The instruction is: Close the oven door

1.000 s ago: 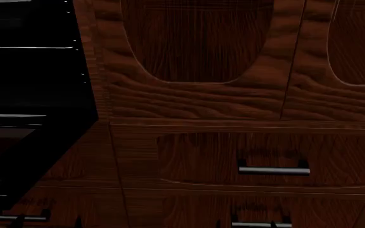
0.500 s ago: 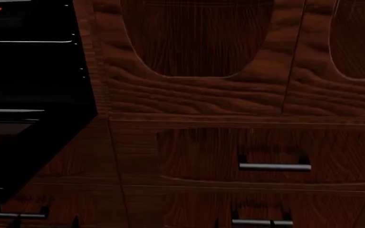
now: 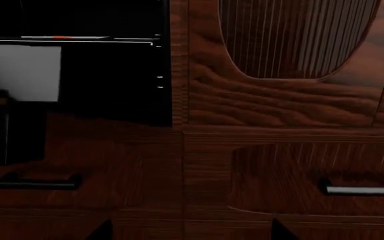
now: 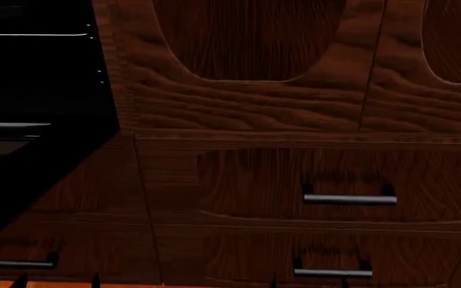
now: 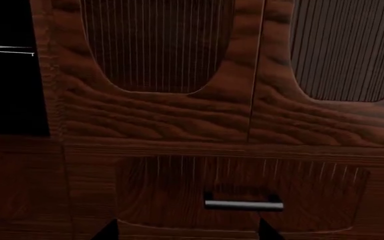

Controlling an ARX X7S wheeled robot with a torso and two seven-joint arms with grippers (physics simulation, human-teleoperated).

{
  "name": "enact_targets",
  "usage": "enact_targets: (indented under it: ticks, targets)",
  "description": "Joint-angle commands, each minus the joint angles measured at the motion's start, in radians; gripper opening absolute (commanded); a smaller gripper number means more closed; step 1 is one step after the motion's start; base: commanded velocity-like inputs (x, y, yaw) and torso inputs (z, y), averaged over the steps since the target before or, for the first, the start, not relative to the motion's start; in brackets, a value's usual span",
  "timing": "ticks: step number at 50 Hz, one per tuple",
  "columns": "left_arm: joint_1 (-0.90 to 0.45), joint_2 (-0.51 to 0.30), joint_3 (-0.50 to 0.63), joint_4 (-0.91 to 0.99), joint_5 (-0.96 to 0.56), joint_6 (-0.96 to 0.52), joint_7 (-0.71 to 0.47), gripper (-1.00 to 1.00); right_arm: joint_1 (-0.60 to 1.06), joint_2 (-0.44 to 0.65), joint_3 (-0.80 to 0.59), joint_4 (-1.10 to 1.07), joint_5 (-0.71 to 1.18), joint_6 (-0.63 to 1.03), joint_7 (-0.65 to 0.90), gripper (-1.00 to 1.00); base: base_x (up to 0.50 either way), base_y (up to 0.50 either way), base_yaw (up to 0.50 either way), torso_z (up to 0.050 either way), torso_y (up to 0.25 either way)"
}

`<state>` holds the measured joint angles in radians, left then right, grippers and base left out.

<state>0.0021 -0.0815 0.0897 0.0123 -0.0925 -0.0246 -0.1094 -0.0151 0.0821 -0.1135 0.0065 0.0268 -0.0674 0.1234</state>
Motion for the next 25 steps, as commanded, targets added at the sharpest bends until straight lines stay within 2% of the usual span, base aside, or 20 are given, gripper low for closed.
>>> enact_targets:
  ticks: [1,25]
  targets:
    - [-0.001,-0.014,0.017,0.002,-0.010,0.000,-0.018,1.00,-0.002,0.013,-0.021,-0.008,-0.005,0.006,0.027,1.00,0.00,0.00,0.00,-0.050,0.000]
    - [-0.001,-0.035,0.049,-0.005,-0.025,0.013,-0.046,1.00,0.017,0.033,-0.058,0.014,-0.006,0.021,0.066,1.00,0.00,0.00,0.00,-0.050,0.000]
